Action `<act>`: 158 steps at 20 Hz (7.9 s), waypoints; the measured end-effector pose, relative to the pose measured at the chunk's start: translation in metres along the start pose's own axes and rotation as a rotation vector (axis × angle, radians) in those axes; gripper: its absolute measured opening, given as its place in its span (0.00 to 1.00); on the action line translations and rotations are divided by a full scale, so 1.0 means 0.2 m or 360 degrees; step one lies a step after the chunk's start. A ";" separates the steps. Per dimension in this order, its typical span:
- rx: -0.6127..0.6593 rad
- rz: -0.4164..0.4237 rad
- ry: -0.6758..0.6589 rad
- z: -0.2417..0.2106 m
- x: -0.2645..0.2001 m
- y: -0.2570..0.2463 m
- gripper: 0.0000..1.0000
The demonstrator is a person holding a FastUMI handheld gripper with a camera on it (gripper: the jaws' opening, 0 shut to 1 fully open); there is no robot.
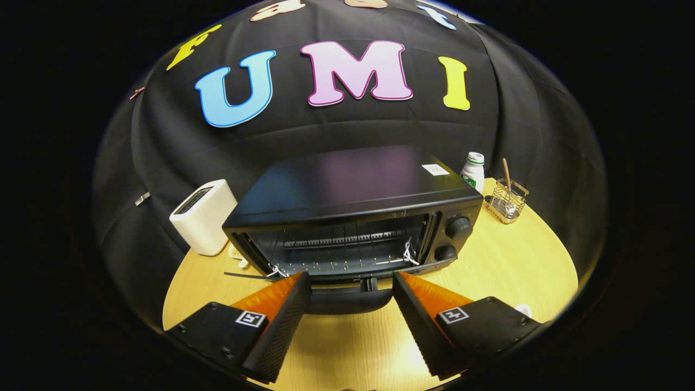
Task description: Open the toaster oven, put the food inside, and close the toaster oven door.
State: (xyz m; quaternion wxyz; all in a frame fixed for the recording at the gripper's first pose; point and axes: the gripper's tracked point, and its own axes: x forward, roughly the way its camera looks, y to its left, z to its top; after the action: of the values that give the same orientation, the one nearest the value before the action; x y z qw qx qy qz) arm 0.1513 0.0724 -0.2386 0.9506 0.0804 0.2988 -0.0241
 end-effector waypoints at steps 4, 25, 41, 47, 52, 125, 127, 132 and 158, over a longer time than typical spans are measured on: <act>-0.0039 0.0018 0.0075 -0.15 -0.05 -0.01 0.99; -0.0350 0.0148 0.0352 -0.56 -0.56 -0.39 0.99; -0.0240 0.0079 0.0676 -0.51 -0.67 -1.38 0.99; -0.0166 0.0096 0.0919 -0.68 -0.46 -1.67 0.99; -0.0069 0.0124 0.1170 -0.90 -0.37 -1.75 0.98; 0.1645 0.0335 0.0845 -0.47 -0.08 -0.23 0.05; 0.1694 0.0338 0.0797 -0.42 0.02 -0.20 0.05; 0.1861 0.0309 0.0666 -0.31 0.24 -0.12 0.05; 0.1592 0.0502 0.0472 -0.20 0.14 0.20 0.98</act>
State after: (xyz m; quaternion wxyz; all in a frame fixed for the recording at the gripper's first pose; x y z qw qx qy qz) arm 0.1561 0.1181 -0.2809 0.7362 0.5692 0.3660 -0.0088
